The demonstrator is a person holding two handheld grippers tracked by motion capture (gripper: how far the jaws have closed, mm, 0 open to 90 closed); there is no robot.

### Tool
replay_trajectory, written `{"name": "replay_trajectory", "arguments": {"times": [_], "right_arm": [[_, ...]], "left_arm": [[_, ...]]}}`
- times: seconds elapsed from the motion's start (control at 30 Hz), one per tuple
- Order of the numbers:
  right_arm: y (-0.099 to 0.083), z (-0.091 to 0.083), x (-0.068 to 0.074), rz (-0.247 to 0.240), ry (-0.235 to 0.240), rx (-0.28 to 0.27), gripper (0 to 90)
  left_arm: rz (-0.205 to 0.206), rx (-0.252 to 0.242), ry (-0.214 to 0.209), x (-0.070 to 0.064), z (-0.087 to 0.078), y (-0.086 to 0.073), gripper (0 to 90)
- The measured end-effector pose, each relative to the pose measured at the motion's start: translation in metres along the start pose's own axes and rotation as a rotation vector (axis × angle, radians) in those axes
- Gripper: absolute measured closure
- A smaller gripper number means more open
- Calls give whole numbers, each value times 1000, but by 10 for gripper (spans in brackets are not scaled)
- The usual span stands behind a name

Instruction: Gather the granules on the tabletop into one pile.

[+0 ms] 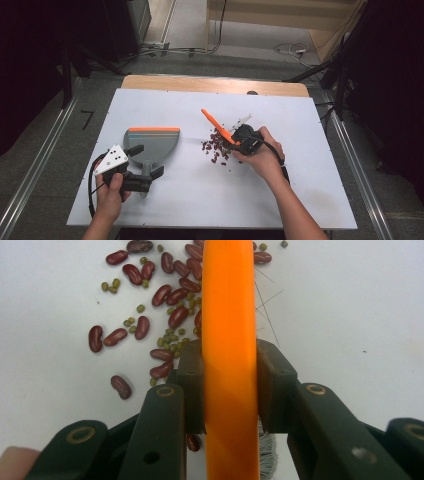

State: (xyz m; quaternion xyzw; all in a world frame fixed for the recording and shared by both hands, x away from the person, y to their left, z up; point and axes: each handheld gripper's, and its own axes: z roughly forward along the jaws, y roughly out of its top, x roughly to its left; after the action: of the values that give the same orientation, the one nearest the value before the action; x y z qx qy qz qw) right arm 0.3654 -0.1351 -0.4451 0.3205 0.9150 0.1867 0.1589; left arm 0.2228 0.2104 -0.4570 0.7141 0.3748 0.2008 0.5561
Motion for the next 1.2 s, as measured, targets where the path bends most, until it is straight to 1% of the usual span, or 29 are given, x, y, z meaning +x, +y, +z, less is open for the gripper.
{"name": "replay_trajectory", "arguments": {"times": [0.1,0.17,0.27,0.33,0.4,0.53,0.57,0.6,0.77,0.8,0.87,1.0,1.07,1.1,1.2], "right_arm": [[-1,-1,2,-9,8,-2,677],[-2,-2,3,-6,13,0,676],[-3,-2,5,-23,21,-6,676],[-4,-3,7,-17,26,-4,676],[-5,-3,8,-28,27,-10,676],[-7,-5,11,-27,35,-9,676],[-7,-5,11,-37,37,-12,676],[-8,-5,12,-32,41,-12,676],[-9,-7,15,-41,46,-8,676],[-9,-7,15,-51,45,-8,676],[-9,-8,17,-41,51,-8,676],[-10,-8,18,-48,53,-10,676],[-11,-9,20,-44,57,-10,676],[-11,-9,20,-50,56,-9,676],[-12,-10,22,-42,60,-7,676]], "left_arm": [[-2,-2,-2,0,0,0,0],[-1,-2,-1,0,0,0,0],[-1,0,-1,0,0,0,0],[-1,1,-2,0,0,0,0],[-1,1,-3,0,0,0,0],[-1,4,-2,0,0,0,0],[0,4,-1,0,0,0,0],[0,4,-1,-1,0,0,0],[1,4,-2,-1,0,0,0],[2,6,-2,-1,0,0,0],[3,5,-4,-1,0,0,0],[4,2,-5,-1,0,0,0],[4,1,-7,-1,0,0,0],[5,1,-7,-2,0,0,0],[5,0,-10,-2,1,0,0]]}}
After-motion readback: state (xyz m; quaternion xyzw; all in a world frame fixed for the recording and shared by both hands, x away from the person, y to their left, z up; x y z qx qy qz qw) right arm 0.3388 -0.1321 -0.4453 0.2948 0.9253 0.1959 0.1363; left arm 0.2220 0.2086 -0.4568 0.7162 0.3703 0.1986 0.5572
